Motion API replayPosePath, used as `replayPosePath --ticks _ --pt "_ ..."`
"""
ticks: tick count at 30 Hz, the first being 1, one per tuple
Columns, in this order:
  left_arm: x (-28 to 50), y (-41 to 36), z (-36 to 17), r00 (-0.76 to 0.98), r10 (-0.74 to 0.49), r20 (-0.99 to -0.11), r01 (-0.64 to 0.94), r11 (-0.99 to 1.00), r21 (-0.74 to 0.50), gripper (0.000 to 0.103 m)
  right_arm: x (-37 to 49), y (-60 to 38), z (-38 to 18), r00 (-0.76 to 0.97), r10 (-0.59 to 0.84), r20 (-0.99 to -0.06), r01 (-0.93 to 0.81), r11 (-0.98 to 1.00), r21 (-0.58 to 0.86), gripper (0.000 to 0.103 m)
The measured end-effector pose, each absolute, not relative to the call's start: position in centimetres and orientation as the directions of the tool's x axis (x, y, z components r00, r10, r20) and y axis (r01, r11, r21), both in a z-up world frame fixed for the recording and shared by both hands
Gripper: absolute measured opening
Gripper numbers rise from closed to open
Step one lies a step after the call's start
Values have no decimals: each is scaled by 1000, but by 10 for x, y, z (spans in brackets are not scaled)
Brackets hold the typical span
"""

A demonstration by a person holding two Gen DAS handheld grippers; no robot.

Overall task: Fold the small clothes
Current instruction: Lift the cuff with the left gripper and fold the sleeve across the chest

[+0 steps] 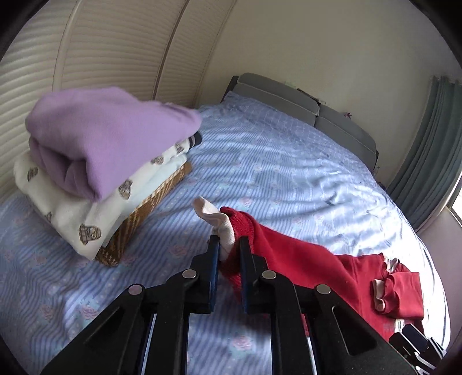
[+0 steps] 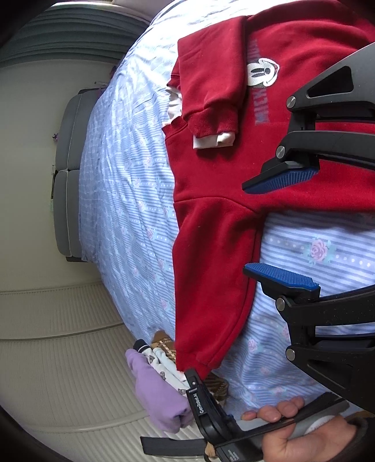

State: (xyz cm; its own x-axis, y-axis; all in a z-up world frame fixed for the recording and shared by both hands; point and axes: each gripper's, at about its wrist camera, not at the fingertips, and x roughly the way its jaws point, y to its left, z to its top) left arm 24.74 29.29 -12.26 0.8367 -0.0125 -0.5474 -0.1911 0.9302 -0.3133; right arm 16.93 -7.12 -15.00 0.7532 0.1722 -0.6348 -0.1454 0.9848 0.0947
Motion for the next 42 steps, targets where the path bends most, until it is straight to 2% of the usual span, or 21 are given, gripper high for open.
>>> replayPosePath --ticks 7,16,22,28,32,36,37,39,40,41,42 --pt "249 208 -50 892 -16 -453 -78 979 -189 14 161 -136 -129 796 142 -589 -52 985 167 50" --pt "265 46 -12 898 -154 -413 138 988 -69 14 148 -262 -123 826 72 -559 114 950 290 50" --pt "279 -83 -27 851 -269 -452 303 953 4 13 133 -348 -135 833 -3 -553 241 902 358 50" --pt "290 -190 -69 775 -333 -537 435 898 69 13 116 -410 -159 812 -70 -579 349 854 386 50" --pt "293 -231 -108 741 -317 -592 472 873 123 13 106 -437 -176 790 -94 -606 405 822 400 50" --pt "292 -234 -123 727 -306 -615 482 865 140 15 104 -446 -182 780 -101 -618 415 822 390 50" --pt "288 -232 -122 732 -303 -610 480 865 148 17 105 -446 -183 779 -100 -619 414 824 388 50" --pt "280 -223 -116 741 -308 -597 484 861 156 33 108 -446 -184 777 -91 -623 409 826 389 50" --pt "277 -217 -112 752 -303 -586 475 865 162 48 110 -444 -183 777 -87 -624 404 828 388 50" --pt "274 -212 -108 762 -298 -574 465 870 165 54 110 -442 -183 777 -85 -624 400 832 384 50" --pt "272 -204 -104 768 -298 -567 457 875 159 54 111 -439 -181 778 -85 -623 395 837 379 50"
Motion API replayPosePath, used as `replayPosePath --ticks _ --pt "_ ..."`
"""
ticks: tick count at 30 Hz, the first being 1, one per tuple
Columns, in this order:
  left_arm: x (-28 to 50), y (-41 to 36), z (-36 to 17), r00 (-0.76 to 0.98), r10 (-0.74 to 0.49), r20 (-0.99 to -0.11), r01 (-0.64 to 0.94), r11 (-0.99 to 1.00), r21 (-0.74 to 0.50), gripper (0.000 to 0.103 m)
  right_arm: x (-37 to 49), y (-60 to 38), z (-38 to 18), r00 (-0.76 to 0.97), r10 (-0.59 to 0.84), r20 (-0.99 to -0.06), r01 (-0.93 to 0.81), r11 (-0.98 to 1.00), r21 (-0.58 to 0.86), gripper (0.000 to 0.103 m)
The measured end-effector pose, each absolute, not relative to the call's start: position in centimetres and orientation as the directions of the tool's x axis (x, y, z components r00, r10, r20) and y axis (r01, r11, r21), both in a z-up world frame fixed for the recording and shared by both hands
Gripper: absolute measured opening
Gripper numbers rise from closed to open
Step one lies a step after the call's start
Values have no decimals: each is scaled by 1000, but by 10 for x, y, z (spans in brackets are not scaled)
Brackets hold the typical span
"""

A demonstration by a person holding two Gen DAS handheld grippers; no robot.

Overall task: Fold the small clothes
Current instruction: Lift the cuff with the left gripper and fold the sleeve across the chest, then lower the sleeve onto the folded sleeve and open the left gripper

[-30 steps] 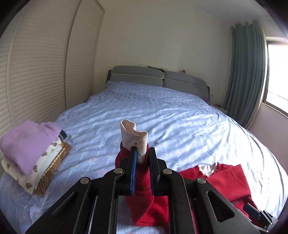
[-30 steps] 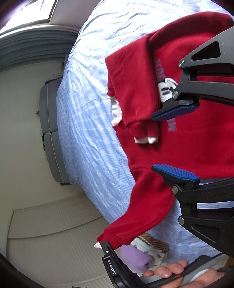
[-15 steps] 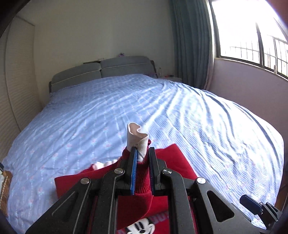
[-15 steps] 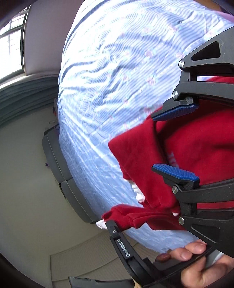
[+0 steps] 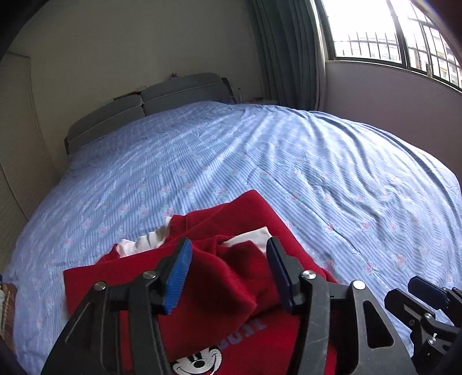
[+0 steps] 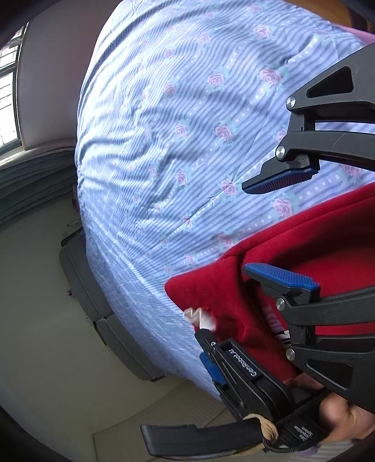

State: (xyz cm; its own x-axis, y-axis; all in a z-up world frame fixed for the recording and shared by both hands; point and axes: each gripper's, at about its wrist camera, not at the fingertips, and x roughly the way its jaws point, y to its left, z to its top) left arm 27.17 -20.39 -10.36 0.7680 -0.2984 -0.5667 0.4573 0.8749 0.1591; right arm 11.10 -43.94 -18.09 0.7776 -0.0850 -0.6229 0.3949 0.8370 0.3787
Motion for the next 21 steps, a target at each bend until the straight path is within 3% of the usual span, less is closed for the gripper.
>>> replayPosePath --ticks 5,13,21 --pt "274 -147 -99 778 -245 -578 384 914 130 59 118 -424 -173 779 -74 -622 361 864 349 50" --pt "296 -39 -138 736 -112 -668 198 979 55 59 161 -394 -163 762 -20 -647 269 919 288 50" --pt "263 -4 -151 730 -185 -658 252 968 8 59 191 -369 -163 742 8 -670 213 945 247 50"
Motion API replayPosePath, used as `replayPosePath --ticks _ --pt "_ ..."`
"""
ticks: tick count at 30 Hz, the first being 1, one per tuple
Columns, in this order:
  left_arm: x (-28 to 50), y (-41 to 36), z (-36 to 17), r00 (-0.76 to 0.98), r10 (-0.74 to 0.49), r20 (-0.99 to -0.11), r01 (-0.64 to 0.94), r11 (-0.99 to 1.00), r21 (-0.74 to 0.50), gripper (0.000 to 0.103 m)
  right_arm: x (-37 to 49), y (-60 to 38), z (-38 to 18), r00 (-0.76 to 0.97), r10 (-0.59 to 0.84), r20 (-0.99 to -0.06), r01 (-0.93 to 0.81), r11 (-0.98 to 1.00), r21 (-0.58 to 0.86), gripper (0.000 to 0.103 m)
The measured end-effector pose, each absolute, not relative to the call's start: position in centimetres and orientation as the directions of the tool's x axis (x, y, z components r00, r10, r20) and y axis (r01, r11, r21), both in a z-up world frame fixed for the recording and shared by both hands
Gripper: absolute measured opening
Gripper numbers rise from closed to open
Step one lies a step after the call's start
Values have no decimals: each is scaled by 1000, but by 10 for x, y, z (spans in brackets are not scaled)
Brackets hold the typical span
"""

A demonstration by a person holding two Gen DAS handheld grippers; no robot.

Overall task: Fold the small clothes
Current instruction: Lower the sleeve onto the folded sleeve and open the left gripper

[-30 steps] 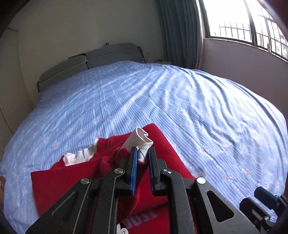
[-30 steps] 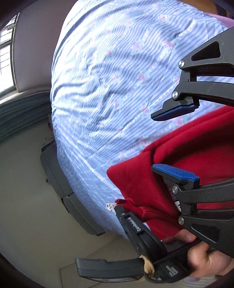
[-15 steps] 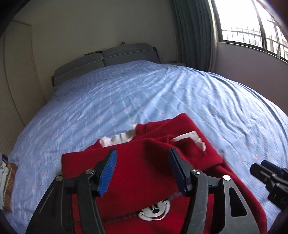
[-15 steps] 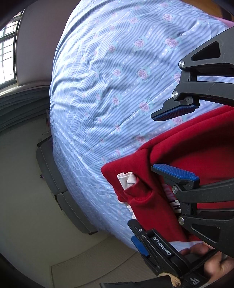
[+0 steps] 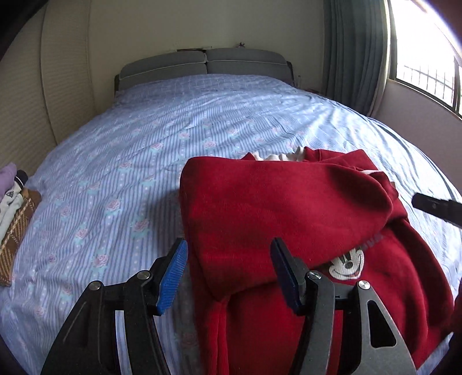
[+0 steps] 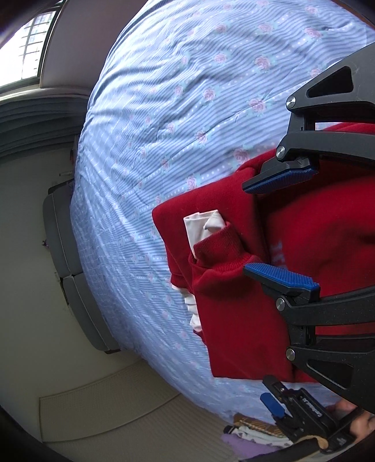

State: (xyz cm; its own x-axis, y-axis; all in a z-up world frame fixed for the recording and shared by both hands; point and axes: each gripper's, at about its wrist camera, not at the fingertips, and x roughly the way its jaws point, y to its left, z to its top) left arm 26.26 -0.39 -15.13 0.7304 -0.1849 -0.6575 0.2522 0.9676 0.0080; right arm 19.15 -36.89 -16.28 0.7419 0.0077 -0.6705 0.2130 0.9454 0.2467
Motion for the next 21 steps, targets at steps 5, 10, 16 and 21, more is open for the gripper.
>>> replayPosePath --ticks 5,10,16,21 --pt "259 -6 -168 704 -177 -688 283 958 43 60 201 -367 -168 726 13 -687 216 945 245 50" --pt "262 1 -182 665 -204 -719 308 951 15 60 207 -367 -172 716 3 -698 216 950 226 50" --pt "268 9 -193 664 -135 -735 216 976 15 60 209 -366 -179 705 0 -709 223 949 222 50" --pt "288 20 -190 653 -107 -749 121 992 -36 62 216 -361 -182 702 -7 -712 223 952 211 50"
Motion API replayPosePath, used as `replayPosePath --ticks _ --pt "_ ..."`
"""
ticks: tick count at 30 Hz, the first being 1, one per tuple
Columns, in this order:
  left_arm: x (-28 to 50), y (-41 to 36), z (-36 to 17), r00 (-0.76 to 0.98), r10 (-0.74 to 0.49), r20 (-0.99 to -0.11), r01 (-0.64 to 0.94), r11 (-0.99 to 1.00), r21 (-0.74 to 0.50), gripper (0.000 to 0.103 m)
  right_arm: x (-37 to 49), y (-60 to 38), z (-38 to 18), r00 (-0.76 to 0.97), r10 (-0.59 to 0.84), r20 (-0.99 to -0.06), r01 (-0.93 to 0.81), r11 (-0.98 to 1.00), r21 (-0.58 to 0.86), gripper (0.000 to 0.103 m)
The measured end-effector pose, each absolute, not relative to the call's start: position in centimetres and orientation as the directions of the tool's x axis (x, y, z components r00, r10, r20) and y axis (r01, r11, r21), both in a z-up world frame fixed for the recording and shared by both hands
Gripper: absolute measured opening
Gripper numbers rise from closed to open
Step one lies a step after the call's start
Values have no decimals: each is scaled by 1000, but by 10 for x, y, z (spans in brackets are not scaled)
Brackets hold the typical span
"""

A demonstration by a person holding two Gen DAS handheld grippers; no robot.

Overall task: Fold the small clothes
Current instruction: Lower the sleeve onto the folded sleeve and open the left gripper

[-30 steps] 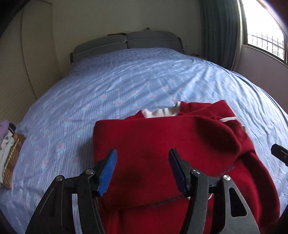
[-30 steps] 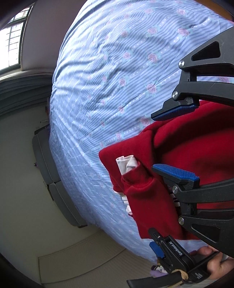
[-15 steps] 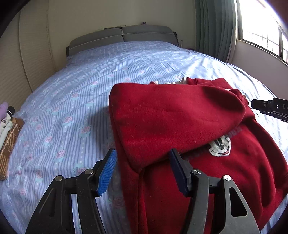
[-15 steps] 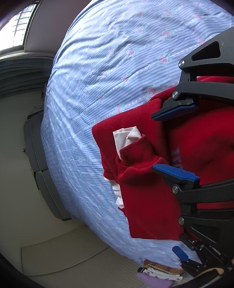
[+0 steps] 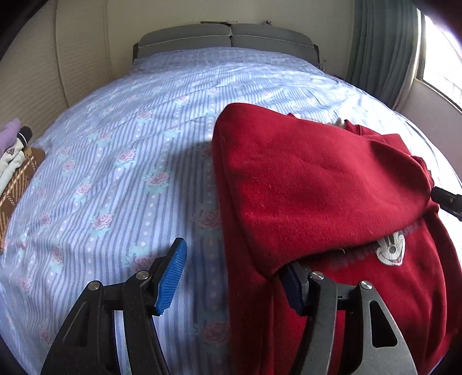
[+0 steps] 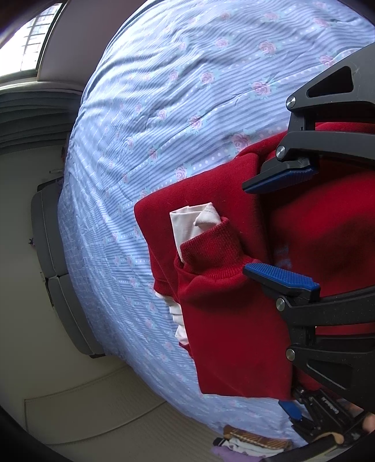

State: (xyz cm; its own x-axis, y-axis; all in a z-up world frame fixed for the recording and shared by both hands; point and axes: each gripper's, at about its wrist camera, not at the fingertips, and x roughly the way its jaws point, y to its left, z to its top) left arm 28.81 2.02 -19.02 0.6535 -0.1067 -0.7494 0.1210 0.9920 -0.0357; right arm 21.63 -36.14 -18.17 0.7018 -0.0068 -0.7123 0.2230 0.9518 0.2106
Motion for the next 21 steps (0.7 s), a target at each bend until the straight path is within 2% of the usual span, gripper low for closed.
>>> replayPosePath --ticks 3,10,12,17,21 --pt "286 22 -191 665 -104 -740 110 993 -40 62 222 -360 -179 710 -22 -704 230 952 202 54" --pt "273 45 -195 700 -88 -709 34 995 -91 62 217 -353 -172 740 -26 -672 210 958 194 54" --pt "273 49 -195 702 -84 -707 15 995 -103 62 219 -348 -178 727 -16 -687 194 964 182 58" --pt "261 41 -188 705 -70 -706 25 997 -74 62 226 -346 -190 699 -25 -715 205 965 166 58" --pt "238 37 -169 737 -87 -671 58 996 -65 62 228 -347 -191 697 -43 -716 204 969 141 58"
